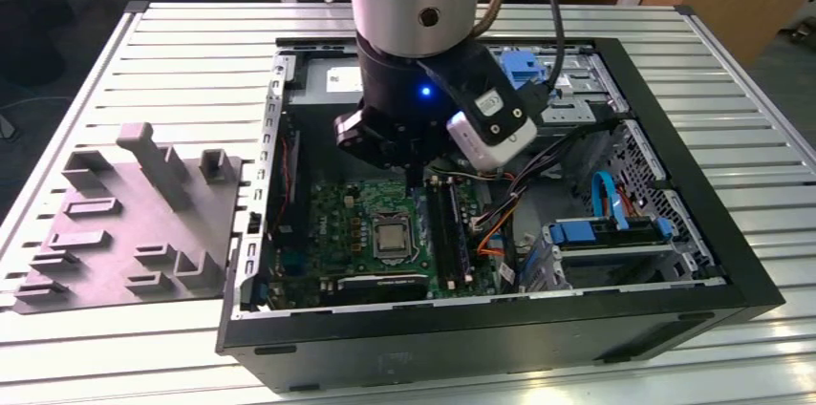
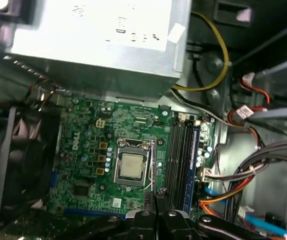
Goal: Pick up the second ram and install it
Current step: 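Insert the second ram into the second slot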
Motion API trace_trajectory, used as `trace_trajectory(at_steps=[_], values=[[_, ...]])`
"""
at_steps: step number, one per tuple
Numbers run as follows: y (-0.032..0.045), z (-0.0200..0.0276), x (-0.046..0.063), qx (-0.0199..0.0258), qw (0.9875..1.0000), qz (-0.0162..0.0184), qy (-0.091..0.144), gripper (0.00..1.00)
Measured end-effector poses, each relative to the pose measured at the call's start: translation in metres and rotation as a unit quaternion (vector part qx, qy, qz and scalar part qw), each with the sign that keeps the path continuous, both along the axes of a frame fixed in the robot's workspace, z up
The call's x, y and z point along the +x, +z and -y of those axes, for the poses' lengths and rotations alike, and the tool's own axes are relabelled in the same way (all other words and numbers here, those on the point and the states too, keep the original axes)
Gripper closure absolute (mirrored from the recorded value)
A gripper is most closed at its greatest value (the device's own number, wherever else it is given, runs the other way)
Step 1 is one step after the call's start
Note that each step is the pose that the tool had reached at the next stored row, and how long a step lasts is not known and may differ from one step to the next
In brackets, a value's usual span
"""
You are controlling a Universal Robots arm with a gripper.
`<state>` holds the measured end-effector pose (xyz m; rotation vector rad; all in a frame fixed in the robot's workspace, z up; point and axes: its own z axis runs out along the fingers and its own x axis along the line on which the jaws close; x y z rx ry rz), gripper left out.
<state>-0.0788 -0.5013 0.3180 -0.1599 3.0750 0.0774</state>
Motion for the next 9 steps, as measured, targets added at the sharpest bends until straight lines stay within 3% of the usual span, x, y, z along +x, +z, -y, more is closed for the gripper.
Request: trace_trajectory(at_steps=[4,9], values=[[-0.0005,0.0001,0.0,0.0,0.9995,0.0,-0.032,0.87],[-0.0008,-0.0004,0.0,0.0001,0.9995,0.0,-0.032,0.87]])
